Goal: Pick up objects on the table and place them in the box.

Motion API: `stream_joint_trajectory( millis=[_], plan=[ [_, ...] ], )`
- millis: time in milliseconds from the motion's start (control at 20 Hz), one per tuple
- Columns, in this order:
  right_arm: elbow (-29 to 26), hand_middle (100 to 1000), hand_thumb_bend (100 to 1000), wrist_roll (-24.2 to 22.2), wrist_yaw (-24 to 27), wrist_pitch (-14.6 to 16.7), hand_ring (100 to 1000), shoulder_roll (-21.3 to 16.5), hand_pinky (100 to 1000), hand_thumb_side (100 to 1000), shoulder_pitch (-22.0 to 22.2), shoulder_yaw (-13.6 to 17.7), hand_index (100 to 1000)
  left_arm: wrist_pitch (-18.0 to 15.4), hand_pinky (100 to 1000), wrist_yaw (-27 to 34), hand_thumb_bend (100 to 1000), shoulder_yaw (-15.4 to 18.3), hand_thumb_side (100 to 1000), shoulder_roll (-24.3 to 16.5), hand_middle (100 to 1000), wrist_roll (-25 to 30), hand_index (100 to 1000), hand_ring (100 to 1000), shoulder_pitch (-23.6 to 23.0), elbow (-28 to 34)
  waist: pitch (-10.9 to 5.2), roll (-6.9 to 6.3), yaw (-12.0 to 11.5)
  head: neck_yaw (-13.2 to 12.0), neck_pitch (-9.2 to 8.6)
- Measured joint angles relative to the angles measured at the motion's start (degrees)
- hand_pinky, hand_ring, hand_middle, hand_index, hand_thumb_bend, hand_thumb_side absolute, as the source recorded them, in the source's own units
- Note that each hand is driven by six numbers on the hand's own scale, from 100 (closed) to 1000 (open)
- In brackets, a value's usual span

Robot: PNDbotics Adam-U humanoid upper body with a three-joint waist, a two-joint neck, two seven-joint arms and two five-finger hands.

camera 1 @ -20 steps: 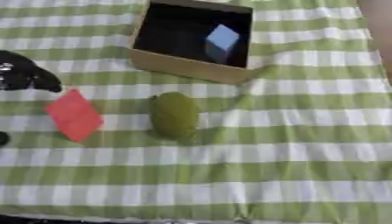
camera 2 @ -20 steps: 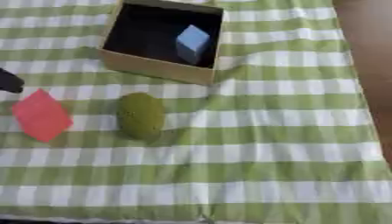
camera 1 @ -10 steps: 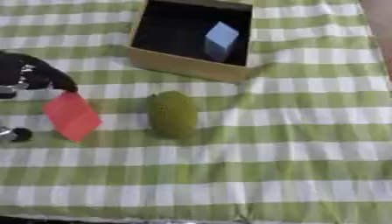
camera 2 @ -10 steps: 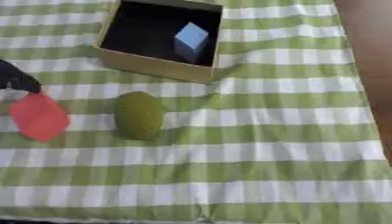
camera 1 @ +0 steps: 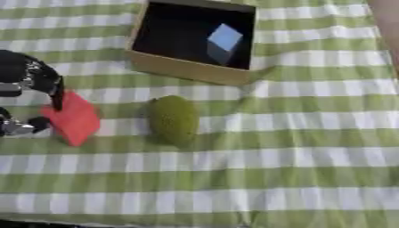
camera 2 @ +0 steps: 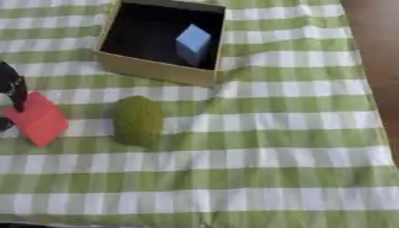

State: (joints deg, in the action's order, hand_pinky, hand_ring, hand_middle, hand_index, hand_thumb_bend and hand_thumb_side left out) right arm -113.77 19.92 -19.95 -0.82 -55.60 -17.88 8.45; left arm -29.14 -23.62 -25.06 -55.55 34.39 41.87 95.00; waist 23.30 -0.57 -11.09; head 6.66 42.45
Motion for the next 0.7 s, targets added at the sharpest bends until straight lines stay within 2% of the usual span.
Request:
stream_joint_trajectory(
  millis=[200, 250, 300, 350, 400, 450, 500, 700],
  plan=[
    [0.00, 591, 100, -0.07, 0.21, -0.09, 900, 0.09, 873, 298, 0.47, 0.17, 841, -1.32, 796, -0.38, 298, 2.81, 100, 0.00, 488, -1.36, 580, 679, 0.04, 3.81, 0.00, 0.00, -0.23, 0.04, -0.01],
    [0.00, 589, 100, -0.08, 0.22, -0.10, 900, 0.13, 872, 306, 0.64, 0.31, 841, -1.45, 803, -0.49, 335, 3.53, 100, 0.00, 545, -1.65, 645, 700, 0.13, 4.72, 0.00, 0.00, -0.24, 0.05, -0.01],
    [0.00, 589, 100, -0.09, 0.23, -0.11, 900, 0.18, 872, 313, 0.76, 0.35, 841, -1.47, 824, -0.66, 411, 4.08, 100, 0.00, 673, -1.88, 774, 760, 0.32, 5.56, 0.00, 0.00, -0.26, 0.06, -0.01],
    [0.00, 589, 100, -0.12, 0.24, -0.14, 901, 0.25, 872, 321, 0.77, 0.36, 841, -1.41, 860, -0.89, 541, 4.49, 100, -0.01, 770, -1.90, 872, 819, 0.57, 6.26, 0.00, 0.00, -0.28, 0.07, -0.01],
    [0.00, 590, 100, -0.17, 0.25, -0.18, 901, 0.28, 872, 322, 0.77, 0.36, 841, -1.26, 884, -1.25, 609, 4.58, 112, -0.06, 799, -1.53, 904, 844, 0.60, 6.76, 0.00, 0.00, -0.30, 0.08, -0.01],
    [0.00, 590, 100, -0.19, 0.29, -0.21, 901, 0.34, 872, 320, 0.77, 0.36, 840, -0.84, 907, -1.76, 673, 4.53, 166, -0.10, 824, -0.81, 929, 868, 0.60, 6.97, 0.00, 0.00, -0.31, 0.08, -0.01],
    [0.00, 590, 100, -0.20, 0.35, -0.21, 901, 0.37, 872, 323, 0.77, 0.36, 841, -0.07, 923, -2.30, 706, 4.46, 195, -0.14, 838, -0.04, 938, 887, 0.58, 7.07, 0.00, -0.03, -0.31, 0.08, -0.01],
    [0.00, 590, 100, -0.20, 0.41, -0.21, 902, 0.37, 873, 337, 0.76, 0.38, 840, 3.32, 943, -3.84, 750, 3.56, 268, -0.36, 855, 3.35, 955, 905, 0.41, 6.58, 0.00, -0.07, -0.25, 0.07, -0.16]
  ],
)
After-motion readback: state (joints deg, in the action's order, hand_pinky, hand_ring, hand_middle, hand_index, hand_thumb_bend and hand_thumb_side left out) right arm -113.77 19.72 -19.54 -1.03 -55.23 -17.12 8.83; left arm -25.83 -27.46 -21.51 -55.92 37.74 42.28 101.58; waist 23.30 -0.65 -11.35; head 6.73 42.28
